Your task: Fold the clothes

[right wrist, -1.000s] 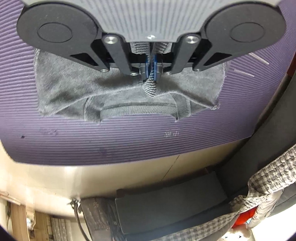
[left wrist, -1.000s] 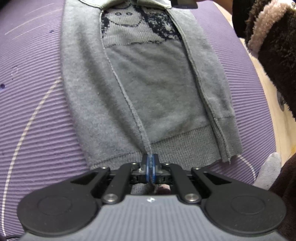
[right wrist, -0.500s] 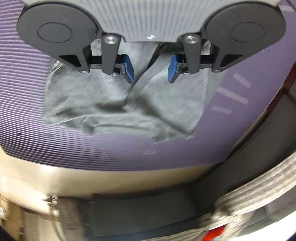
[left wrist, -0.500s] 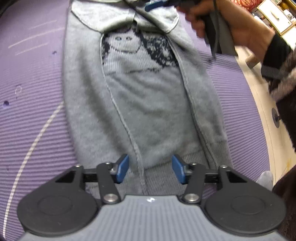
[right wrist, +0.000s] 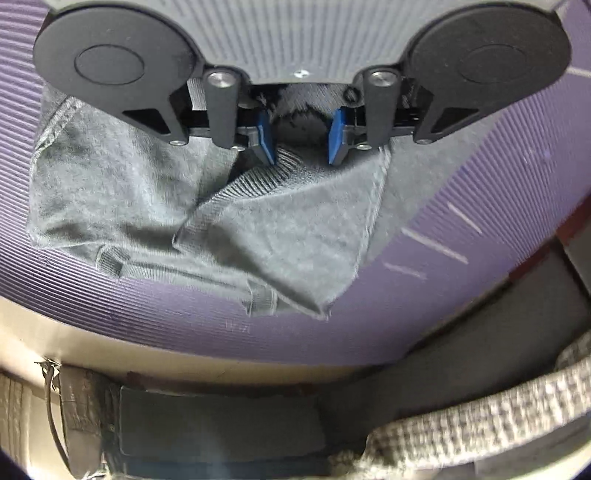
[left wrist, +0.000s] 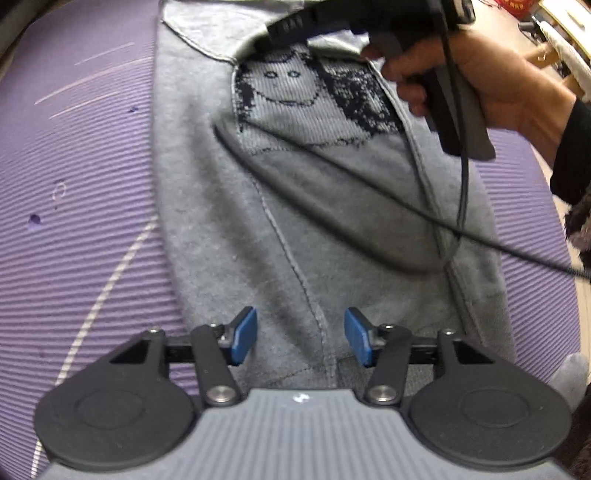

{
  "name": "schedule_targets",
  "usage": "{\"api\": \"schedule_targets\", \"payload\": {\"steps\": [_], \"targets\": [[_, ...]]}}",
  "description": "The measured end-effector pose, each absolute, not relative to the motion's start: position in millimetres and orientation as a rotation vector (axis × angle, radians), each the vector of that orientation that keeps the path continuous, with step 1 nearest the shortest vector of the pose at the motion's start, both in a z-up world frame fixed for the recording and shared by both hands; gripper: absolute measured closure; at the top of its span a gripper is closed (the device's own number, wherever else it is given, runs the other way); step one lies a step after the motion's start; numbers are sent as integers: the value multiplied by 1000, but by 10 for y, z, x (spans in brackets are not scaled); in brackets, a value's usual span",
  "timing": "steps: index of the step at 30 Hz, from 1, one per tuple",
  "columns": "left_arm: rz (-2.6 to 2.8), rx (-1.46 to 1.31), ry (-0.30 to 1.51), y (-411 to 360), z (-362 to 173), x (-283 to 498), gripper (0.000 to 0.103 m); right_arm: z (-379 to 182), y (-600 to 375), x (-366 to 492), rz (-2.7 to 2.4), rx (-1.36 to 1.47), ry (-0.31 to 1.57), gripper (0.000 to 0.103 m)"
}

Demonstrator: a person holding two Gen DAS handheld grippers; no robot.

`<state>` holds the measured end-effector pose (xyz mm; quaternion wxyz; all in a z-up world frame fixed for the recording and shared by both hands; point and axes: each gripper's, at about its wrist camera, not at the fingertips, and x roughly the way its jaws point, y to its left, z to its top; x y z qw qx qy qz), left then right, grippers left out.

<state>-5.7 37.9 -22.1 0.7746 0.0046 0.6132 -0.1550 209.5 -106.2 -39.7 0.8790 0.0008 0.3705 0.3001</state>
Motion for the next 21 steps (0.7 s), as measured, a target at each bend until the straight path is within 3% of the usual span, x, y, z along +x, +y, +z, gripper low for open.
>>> {"api": "schedule_targets", "payload": {"steps": [9,12,15,19,21], "targets": [[-341,19,1331,361,-199,-17,45,-491,-1055,2171,618,79,764,71],[-338,19,1333,353,-208,33,45,-571,-1007,2165,602,86,766,90],[-338,20,1332,361,-193,58,45,-486,-1014,2189,601,103,788,93],[-342,34,1331,347,-178,66,44,-291,-1005,2214,559,18,813,93],[-345,40,1332,350,-158,85,43,-233,-963,2243,493,-80,876,87]]}}
